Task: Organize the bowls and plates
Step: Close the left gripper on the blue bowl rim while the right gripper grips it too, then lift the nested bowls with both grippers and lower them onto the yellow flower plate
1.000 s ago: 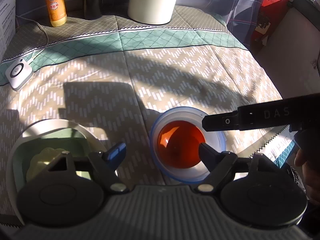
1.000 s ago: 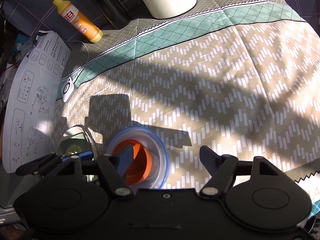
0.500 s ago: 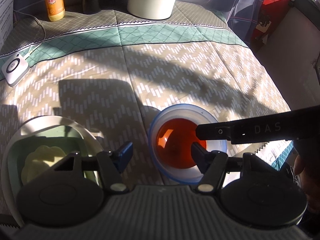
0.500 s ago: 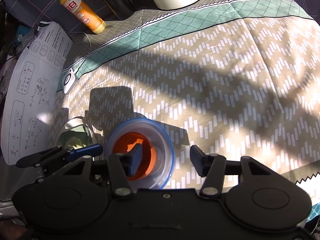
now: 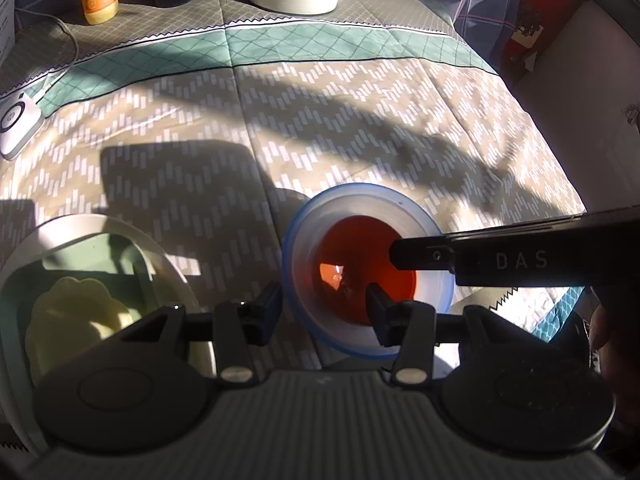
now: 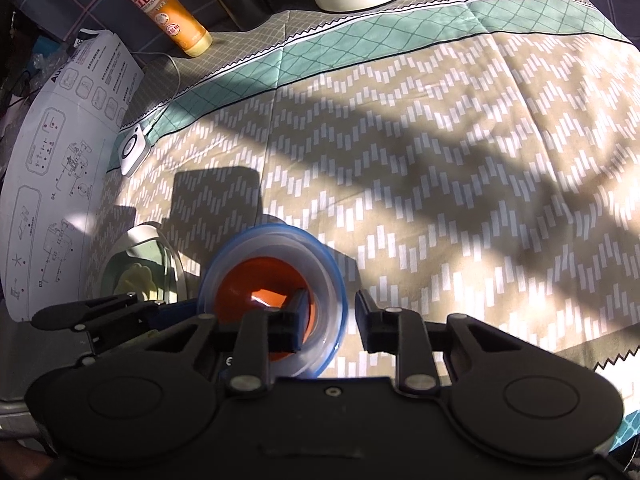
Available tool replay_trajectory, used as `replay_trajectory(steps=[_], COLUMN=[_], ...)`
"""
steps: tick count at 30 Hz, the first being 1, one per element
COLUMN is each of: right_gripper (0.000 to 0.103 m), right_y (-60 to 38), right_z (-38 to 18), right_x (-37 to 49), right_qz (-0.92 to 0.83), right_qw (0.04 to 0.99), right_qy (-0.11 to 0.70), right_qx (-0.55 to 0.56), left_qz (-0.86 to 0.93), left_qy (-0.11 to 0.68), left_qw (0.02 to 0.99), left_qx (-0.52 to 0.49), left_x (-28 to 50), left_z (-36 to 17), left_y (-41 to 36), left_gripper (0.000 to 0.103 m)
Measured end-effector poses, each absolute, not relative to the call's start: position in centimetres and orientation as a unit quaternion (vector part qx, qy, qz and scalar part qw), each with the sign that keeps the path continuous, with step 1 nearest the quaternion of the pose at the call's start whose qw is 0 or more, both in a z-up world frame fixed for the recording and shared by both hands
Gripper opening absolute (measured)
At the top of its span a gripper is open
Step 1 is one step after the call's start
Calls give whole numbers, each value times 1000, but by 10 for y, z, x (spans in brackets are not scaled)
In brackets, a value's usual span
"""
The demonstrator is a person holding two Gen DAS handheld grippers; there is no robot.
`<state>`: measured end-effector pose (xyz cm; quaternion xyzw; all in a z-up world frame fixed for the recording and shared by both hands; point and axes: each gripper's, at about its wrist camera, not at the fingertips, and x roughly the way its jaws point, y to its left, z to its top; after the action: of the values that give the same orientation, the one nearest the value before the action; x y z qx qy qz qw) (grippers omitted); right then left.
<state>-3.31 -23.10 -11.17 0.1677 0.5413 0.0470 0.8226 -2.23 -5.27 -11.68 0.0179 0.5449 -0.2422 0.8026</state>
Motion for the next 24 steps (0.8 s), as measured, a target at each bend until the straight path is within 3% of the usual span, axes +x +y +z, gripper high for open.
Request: replay_trajectory(steps=[2, 24], right_gripper=[20, 19], right_y=[-229, -198], right_z=[-112, -91], right_x=[-34, -19], right_qz=[47, 73], right_qw=[825, 832], right_qy=[540, 542], right_qx=[161, 94], left_qz=[-242, -209], left_qy=[543, 529], left_qw=[803, 822], left_qx=[25, 6], left_x=[-23, -16], left_z=[-117, -93], left_y=[-55, -25], left_gripper=[40, 37])
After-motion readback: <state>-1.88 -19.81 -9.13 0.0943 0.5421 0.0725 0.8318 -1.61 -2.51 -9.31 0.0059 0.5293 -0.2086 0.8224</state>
